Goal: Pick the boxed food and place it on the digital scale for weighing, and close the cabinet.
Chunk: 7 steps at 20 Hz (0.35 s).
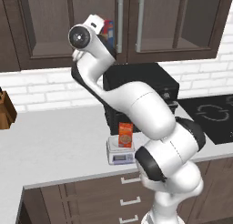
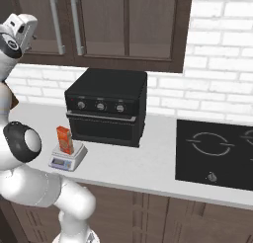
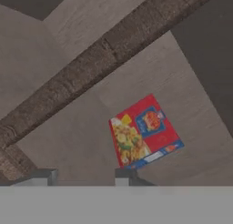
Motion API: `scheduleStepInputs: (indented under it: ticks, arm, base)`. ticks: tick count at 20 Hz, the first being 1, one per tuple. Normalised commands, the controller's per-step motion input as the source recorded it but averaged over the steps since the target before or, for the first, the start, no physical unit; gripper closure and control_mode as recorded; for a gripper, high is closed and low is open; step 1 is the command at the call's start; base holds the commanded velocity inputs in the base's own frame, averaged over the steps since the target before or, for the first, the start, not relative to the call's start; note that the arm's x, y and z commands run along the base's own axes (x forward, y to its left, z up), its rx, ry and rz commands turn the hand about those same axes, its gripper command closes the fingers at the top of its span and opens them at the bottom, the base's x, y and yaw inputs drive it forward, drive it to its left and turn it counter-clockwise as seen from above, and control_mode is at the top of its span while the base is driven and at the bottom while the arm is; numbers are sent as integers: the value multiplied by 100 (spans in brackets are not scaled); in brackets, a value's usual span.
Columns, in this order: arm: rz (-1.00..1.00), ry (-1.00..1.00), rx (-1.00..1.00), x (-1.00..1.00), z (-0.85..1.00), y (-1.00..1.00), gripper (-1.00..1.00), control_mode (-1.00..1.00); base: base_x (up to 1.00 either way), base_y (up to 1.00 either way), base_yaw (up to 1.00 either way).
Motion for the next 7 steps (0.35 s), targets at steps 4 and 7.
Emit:
scheduleStepInputs:
  ticks: [4,7]
  arm:
    - [15,-4,13,57,0,-98,-100,-100]
    - [17,-6,16,48,0,-100,-100,-100]
  base:
    - [0,0,0]
    - [0,0,0]
